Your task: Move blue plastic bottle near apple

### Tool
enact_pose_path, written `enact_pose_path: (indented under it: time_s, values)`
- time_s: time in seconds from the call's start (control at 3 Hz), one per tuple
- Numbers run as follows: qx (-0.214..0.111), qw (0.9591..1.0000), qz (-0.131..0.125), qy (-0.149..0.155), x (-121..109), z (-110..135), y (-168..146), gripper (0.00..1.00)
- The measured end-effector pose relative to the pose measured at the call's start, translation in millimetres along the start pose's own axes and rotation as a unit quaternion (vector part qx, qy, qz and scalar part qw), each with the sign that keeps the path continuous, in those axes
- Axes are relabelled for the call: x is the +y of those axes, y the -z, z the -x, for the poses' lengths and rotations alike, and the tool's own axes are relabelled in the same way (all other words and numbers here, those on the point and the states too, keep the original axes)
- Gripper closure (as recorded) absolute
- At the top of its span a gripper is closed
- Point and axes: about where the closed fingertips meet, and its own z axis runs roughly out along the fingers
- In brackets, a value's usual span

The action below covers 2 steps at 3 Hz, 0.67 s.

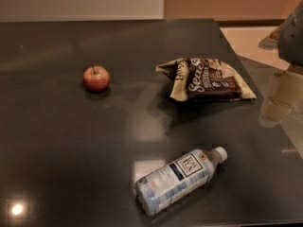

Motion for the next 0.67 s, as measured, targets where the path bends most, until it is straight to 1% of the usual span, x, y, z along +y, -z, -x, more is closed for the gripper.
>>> enact_pose_path:
  time_s: [0.33,0.67]
  values:
    - [-0.001,1.0000,-0.001,0.001,-0.3,0.4,0.5,0.00]
    - [-0.002,0.9991,0.011,0.041,7.2,13.2,-5.4,0.00]
